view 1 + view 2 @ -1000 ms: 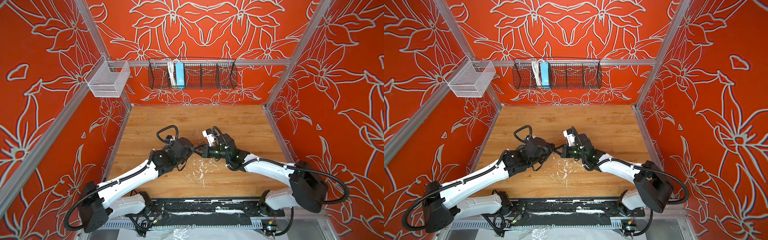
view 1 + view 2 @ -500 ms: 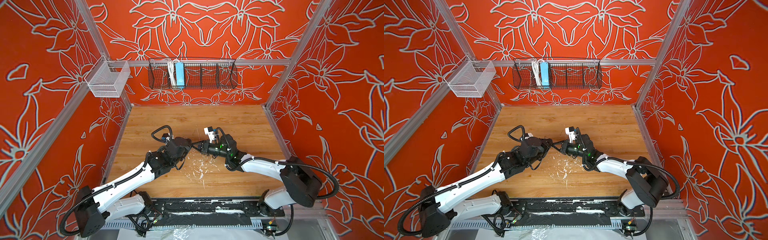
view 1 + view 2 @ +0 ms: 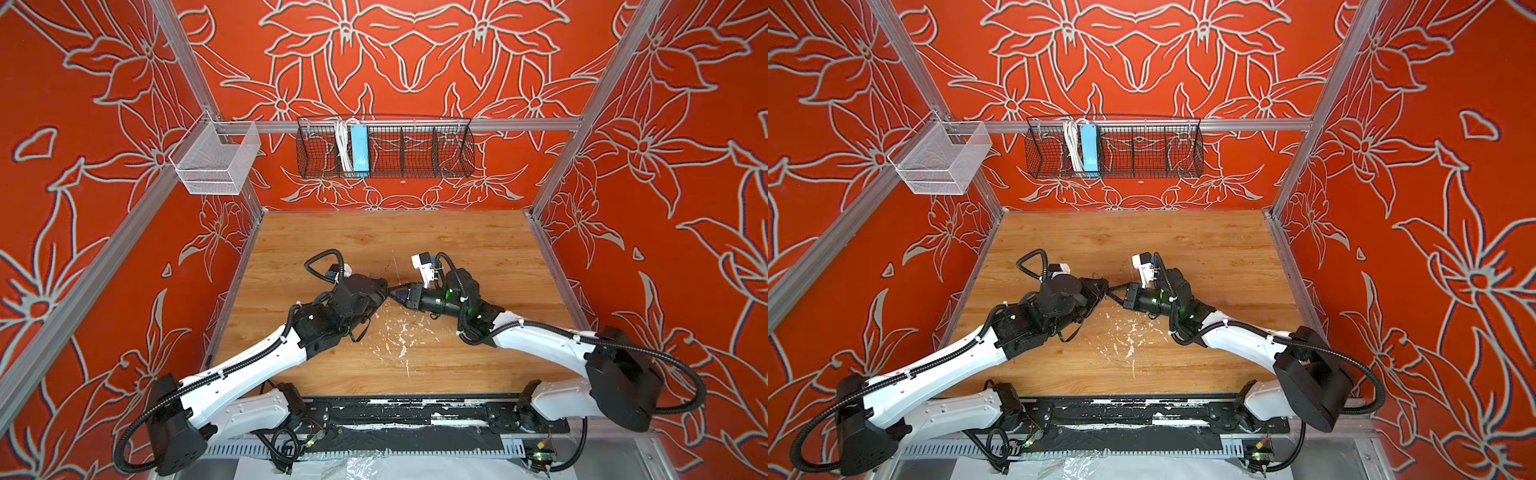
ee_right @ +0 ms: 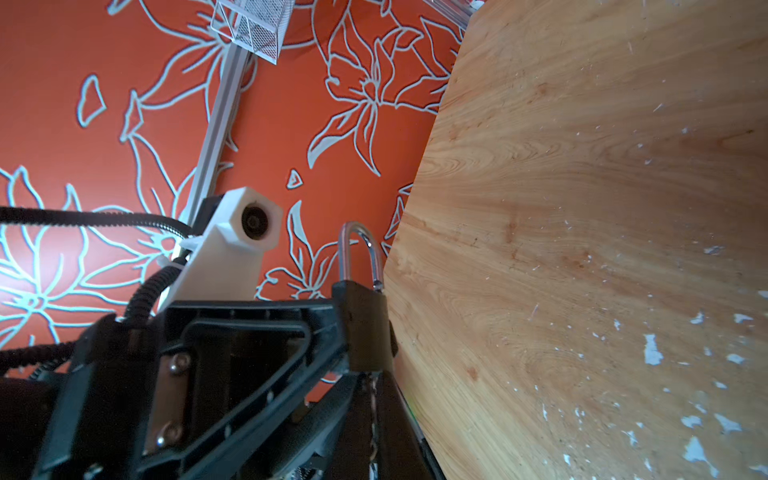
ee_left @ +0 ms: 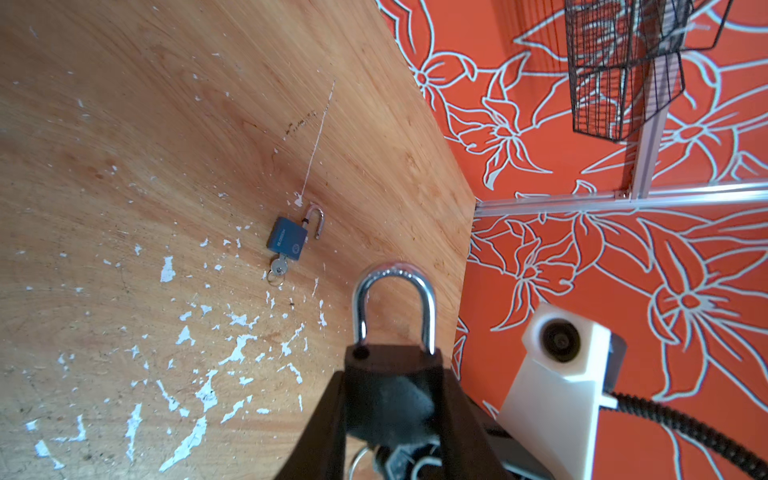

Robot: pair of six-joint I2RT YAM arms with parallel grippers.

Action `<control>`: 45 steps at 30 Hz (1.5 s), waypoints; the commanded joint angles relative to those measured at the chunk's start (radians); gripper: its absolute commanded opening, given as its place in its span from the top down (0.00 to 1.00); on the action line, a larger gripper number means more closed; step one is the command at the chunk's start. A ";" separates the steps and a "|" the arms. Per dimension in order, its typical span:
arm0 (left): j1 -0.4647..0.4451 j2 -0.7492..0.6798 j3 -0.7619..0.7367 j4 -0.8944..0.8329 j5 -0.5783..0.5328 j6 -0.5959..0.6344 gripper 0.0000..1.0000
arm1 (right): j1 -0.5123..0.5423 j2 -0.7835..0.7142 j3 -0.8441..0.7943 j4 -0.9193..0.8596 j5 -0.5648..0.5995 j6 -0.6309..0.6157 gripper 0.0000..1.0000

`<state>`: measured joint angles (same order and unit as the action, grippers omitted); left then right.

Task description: Unlock with the key

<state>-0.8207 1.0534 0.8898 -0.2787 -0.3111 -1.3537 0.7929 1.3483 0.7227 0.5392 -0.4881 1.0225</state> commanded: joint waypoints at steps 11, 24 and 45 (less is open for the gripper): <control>-0.005 -0.056 0.074 -0.034 -0.030 0.536 1.00 | -0.016 -0.205 0.039 -0.422 0.090 -0.320 0.62; -0.005 -0.176 -0.124 0.203 0.128 1.004 1.00 | -0.033 -0.249 0.210 -0.754 0.041 -0.487 0.48; -0.005 -0.251 -0.304 0.375 0.132 1.197 1.00 | -0.021 -0.006 0.581 -1.011 0.155 -0.630 0.32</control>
<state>-0.8253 0.8200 0.5907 0.0326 -0.1635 -0.1879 0.7643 1.3132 1.2484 -0.4000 -0.3706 0.4477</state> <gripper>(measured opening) 0.315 0.678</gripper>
